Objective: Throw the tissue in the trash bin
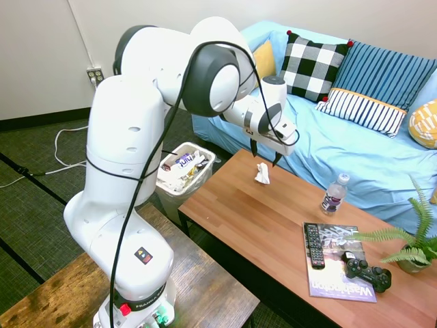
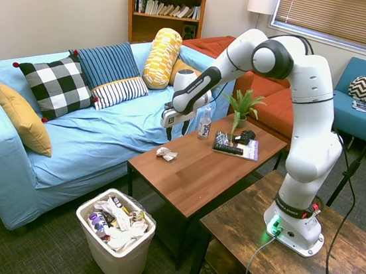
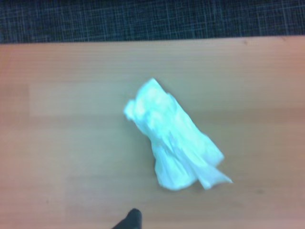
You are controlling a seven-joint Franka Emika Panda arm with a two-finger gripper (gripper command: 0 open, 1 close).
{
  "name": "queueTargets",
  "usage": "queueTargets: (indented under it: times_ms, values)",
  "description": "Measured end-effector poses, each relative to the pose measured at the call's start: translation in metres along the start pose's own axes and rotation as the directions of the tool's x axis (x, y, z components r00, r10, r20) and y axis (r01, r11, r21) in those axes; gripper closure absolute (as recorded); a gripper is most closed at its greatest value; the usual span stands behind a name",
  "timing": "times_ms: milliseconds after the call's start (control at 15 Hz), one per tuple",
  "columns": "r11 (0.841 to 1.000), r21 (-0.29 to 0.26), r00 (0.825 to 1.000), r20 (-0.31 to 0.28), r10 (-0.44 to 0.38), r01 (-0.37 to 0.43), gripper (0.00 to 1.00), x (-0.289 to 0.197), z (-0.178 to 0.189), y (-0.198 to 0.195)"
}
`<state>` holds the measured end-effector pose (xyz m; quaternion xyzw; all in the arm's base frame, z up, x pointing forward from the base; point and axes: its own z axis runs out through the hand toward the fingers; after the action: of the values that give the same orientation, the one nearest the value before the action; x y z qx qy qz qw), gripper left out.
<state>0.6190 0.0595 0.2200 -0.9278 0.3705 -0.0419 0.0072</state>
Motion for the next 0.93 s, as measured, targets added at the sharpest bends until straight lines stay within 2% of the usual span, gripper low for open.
queueTargets:
  times_ms: [200,533,600,933]
  values:
    - [1.0,-0.02,1.0,0.014,0.006,-0.006,0.0,0.01,0.038,-0.025]
    - [0.998,-0.067,0.999,0.049,0.02,-0.017,0.0,0.01,0.093,-0.026]
    - [0.997,-0.071,0.998,0.054,0.02,-0.016,1.0,0.008,0.101,-0.028]
    - [0.998,-0.061,0.999,0.051,0.006,-0.003,1.0,0.006,0.116,-0.045]
